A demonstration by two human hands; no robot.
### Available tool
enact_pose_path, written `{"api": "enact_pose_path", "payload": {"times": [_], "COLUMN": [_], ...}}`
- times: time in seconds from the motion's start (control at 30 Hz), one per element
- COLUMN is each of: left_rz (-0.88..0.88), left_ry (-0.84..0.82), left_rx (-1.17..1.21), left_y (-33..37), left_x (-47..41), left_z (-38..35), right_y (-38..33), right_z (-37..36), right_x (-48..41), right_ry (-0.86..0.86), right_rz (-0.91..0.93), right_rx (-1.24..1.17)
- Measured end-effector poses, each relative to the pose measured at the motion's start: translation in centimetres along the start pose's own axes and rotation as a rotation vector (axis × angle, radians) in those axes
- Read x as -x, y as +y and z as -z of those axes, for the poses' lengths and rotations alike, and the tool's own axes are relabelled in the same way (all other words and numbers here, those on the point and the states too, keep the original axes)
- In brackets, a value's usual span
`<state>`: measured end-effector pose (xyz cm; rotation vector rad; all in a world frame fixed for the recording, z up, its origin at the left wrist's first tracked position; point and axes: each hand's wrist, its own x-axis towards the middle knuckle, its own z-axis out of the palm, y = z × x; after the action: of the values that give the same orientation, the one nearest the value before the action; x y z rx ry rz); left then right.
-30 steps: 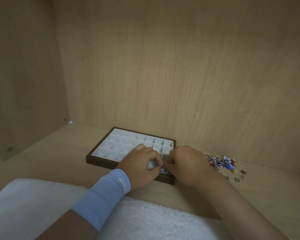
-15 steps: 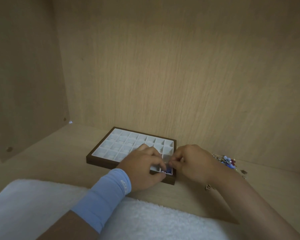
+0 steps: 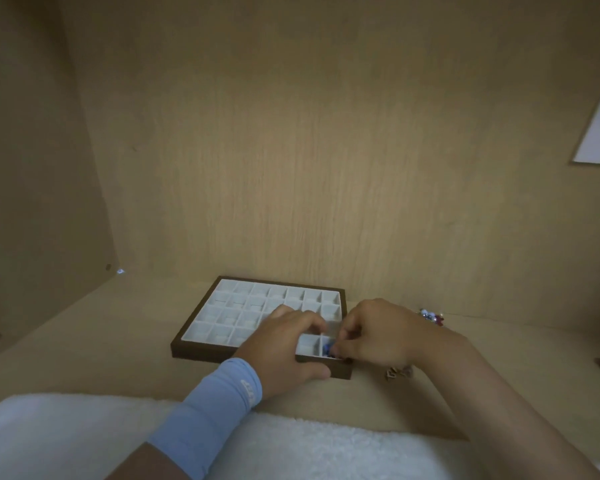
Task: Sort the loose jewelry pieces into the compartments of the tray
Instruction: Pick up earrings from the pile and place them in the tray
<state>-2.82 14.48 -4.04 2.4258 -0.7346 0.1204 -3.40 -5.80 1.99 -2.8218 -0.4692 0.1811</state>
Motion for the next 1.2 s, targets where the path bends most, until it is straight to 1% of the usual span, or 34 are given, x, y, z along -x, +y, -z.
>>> {"api": "enact_pose_path", "payload": {"times": [0.07, 0.13, 0.23, 0.33, 0.43, 0.5, 0.6, 0.7, 0.77, 0.83, 0.9, 1.03, 1.2], "left_rz": [-0.009, -0.031, -0.013, -0.003, 0.014, -0.008, -0.060, -0.077, -0.075, -0.046, 0.039, 0.200, 0.215], "left_ry": [-0.010, -0.007, -0.022, -0.099, -0.173, -0.130, -0.013, -0.018, -0.030, -0.034, -0.080, -0.171, -0.188], "left_rx": [-0.002, -0.010, -0.048, -0.066, -0.111, -0.162, -0.095, -0.061, -0.128, -0.271, -0.382, -0.428, -0.517], "left_y": [0.5, 1.2, 2.0, 2.3, 3.4, 4.3, 6.2, 8.0, 8.7, 8.4, 7.3, 4.8, 4.4], "left_x": [-0.2, -0.3, -0.3, 0.4, 0.5, -0.2, -2.6, -5.8, -7.8, -9.4, -10.2, -10.2, -10.1], "left_z": [-0.1, -0.1, 0.1, 0.6, 1.2, 1.5, 1.0, -1.3, -2.9, -4.0, -4.4, -4.7, -4.4], "right_y": [0.7, 1.7, 4.3, 7.7, 11.0, 12.4, 13.2, 13.4, 13.4, 13.3, 13.3, 13.1, 12.5], "right_z": [0.4, 0.8, 2.2, 3.9, 4.7, 4.7, 4.0, 3.2, 2.7, 2.3, 1.8, 1.2, 1.4], "right_x": [0.5, 0.8, 1.1, 1.7, 2.6, 2.8, 2.8, 2.8, 2.6, 2.5, 2.4, 1.9, 1.5], "right_ry": [-0.034, -0.030, 0.125, 0.256, 0.278, 0.260, 0.221, 0.227, 0.270, 0.298, 0.293, 0.263, 0.260], "right_rz": [-0.010, -0.014, -0.066, -0.182, -0.323, -0.374, -0.408, -0.449, -0.469, -0.486, -0.500, -0.501, -0.481], "right_rx": [-0.065, -0.164, -0.238, -0.152, -0.126, -0.097, -0.069, -0.032, -0.025, -0.012, -0.004, 0.004, 0.038]}}
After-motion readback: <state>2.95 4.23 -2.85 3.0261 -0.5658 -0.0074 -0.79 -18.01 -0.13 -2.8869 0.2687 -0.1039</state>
